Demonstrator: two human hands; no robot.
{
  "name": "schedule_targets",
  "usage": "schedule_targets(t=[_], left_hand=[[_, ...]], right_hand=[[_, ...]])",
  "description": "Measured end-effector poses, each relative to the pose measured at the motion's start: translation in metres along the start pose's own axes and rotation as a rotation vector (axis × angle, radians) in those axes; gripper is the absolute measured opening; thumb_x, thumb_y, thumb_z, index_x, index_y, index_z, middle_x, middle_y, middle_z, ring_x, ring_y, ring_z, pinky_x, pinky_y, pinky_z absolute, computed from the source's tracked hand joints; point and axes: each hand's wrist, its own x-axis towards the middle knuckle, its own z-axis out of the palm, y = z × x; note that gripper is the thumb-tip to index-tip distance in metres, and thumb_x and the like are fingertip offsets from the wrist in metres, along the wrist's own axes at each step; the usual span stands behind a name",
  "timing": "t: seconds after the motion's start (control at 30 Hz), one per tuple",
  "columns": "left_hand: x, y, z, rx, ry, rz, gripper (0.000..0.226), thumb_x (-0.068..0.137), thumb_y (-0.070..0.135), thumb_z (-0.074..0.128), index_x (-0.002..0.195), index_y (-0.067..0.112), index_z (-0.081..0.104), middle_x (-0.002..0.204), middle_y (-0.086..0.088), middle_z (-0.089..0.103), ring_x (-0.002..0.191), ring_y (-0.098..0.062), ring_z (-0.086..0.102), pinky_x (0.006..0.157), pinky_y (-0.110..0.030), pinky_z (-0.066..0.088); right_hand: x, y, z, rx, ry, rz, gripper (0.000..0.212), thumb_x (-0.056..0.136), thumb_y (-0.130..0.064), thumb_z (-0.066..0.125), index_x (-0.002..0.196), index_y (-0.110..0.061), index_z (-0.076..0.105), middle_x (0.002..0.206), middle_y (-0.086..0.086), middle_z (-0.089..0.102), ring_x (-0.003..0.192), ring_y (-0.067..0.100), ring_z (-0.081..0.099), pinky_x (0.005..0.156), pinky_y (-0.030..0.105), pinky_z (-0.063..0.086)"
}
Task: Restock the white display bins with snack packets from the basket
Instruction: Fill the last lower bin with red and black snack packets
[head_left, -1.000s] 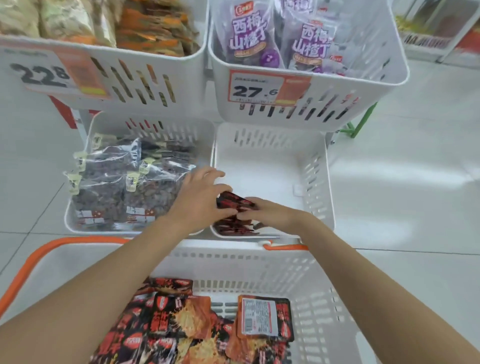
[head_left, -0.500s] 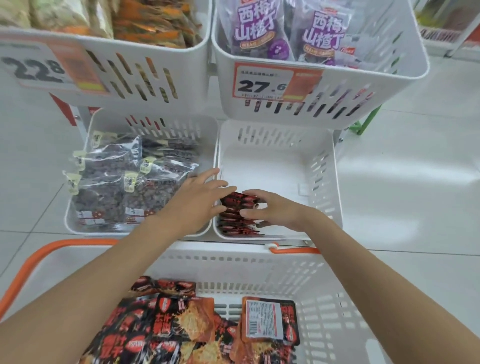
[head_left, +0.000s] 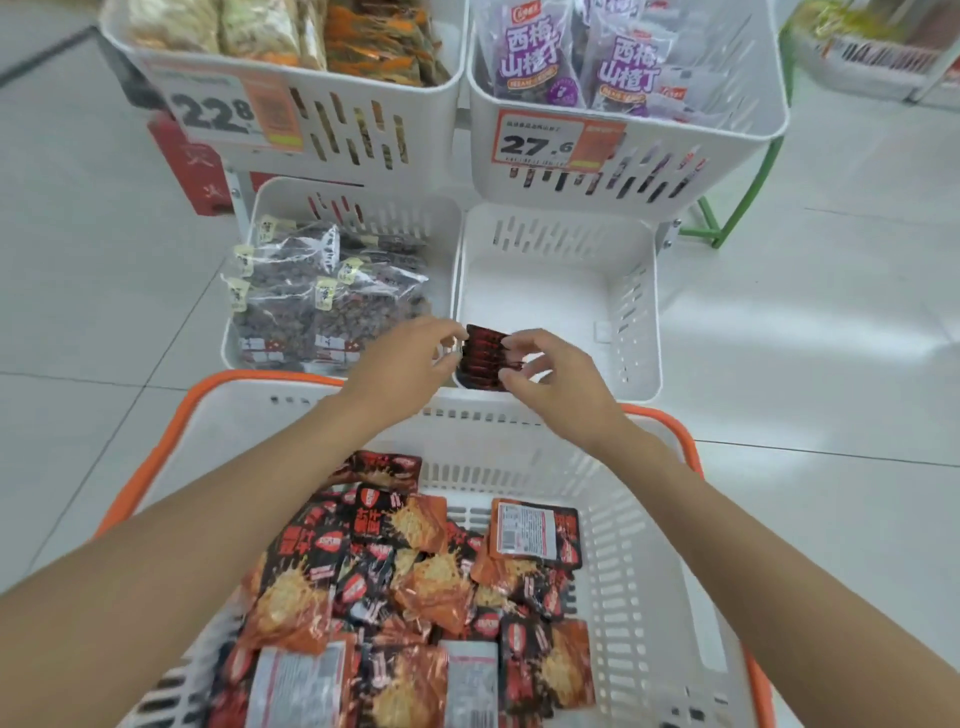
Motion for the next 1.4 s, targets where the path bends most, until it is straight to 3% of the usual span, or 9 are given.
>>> schedule_targets(t=[0.17,0.33,0.47,0.67,0.8,0.9,1.0,1.2,1.4], left_hand=[[-0.086,-0.013,0.000,-0.155,0.026,-0.154,0.020,0.098,0.018,0.053,0.115,0.019,0.063,0.095,0.008,0.059,0.081,-0.011,0.056,0.076,-0.037,0.052],[-0.151,-0.045,0.009,-0.176,-0.106,-0.374,0.024,0.098,0.020,0.054,0.123,0.019,0.058,0.108,0.003,0.061,0.086,-0.012,0.056,0.077,-0.030,0.048],[-0.181,-0.059,0.011,-0.233,-0.135,-0.507,0.025,0.098,0.017,0.055,0.123,0.020,0.058,0.116,0.000,0.060,0.085,-0.023,0.063,0.070,-0.034,0.051],[-0.179,-0.058,0.021,-0.364,-0.123,-0.525,0.022,0.092,0.015,0.064,0.113,0.022,0.064,0.121,0.002,0.060,0.100,-0.016,0.062,0.076,-0.027,0.050],[-0.175,-0.023,0.042,-0.553,-0.394,-0.401,0.075,0.075,0.032,0.084,0.138,0.032,0.043,0.132,0.019,0.049,0.117,-0.001,0.050,0.105,-0.030,0.041],[-0.168,-0.021,0.054,-0.671,-0.192,-0.443,0.044,0.086,0.011,0.073,0.125,0.018,0.055,0.110,0.011,0.064,0.096,0.001,0.060,0.092,-0.028,0.049],[-0.167,-0.044,0.046,-0.815,-0.100,-0.730,0.035,0.092,0.010,0.065,0.126,0.013,0.056,0.110,-0.004,0.068,0.096,-0.017,0.066,0.085,-0.037,0.057],[-0.174,-0.061,0.032,-1.042,-0.009,-0.917,0.016,0.100,0.022,0.055,0.115,0.017,0.054,0.127,-0.005,0.062,0.096,-0.013,0.061,0.077,-0.034,0.053],[-0.174,-0.080,0.033,-1.210,-0.028,-0.983,0.077,0.093,0.041,0.058,0.154,0.025,0.014,0.162,-0.007,0.017,0.147,-0.032,0.021,0.115,-0.064,0.018]], right_hand=[[-0.081,0.024,0.053,-0.241,-0.184,0.042,0.017,0.091,-0.011,0.060,0.107,-0.013,0.068,0.104,0.001,0.067,0.088,0.016,0.062,0.085,0.032,0.052],[-0.117,0.073,0.137,-0.473,-0.714,0.339,0.100,0.084,-0.055,0.065,0.156,-0.019,0.005,0.155,0.010,0.032,0.136,0.031,0.038,0.107,0.043,0.038],[-0.129,0.084,0.166,-0.781,-0.648,0.136,0.072,0.095,-0.042,0.054,0.153,-0.017,0.020,0.155,0.016,0.029,0.135,0.036,0.039,0.109,0.048,0.038],[-0.108,0.047,0.107,-0.783,-0.346,-0.038,0.021,0.102,-0.019,0.040,0.088,-0.017,0.056,0.071,0.011,0.064,0.063,0.027,0.062,0.058,0.036,0.052],[-0.106,0.000,0.101,-0.041,-0.174,0.119,0.036,0.102,-0.022,0.047,0.070,-0.013,0.061,0.061,0.000,0.060,0.055,0.016,0.058,0.054,0.023,0.047],[-0.097,-0.016,0.104,0.395,-0.294,0.293,0.032,0.102,-0.024,0.047,0.100,-0.001,0.070,0.091,0.013,0.073,0.079,0.021,0.071,0.077,0.029,0.059],[-0.079,0.020,0.107,-0.053,-0.204,0.213,0.025,0.097,-0.024,0.055,0.111,-0.008,0.069,0.112,0.008,0.070,0.102,0.021,0.066,0.096,0.039,0.050],[-0.088,0.101,0.149,-0.658,-0.633,0.219,0.108,0.077,-0.058,0.071,0.155,-0.022,0.006,0.155,0.007,0.033,0.138,0.032,0.035,0.112,0.047,0.031],[-0.085,0.087,0.145,-0.527,-0.287,0.047,0.039,0.104,-0.039,0.035,0.101,-0.012,0.063,0.081,0.003,0.065,0.078,0.027,0.065,0.063,0.032,0.046]])
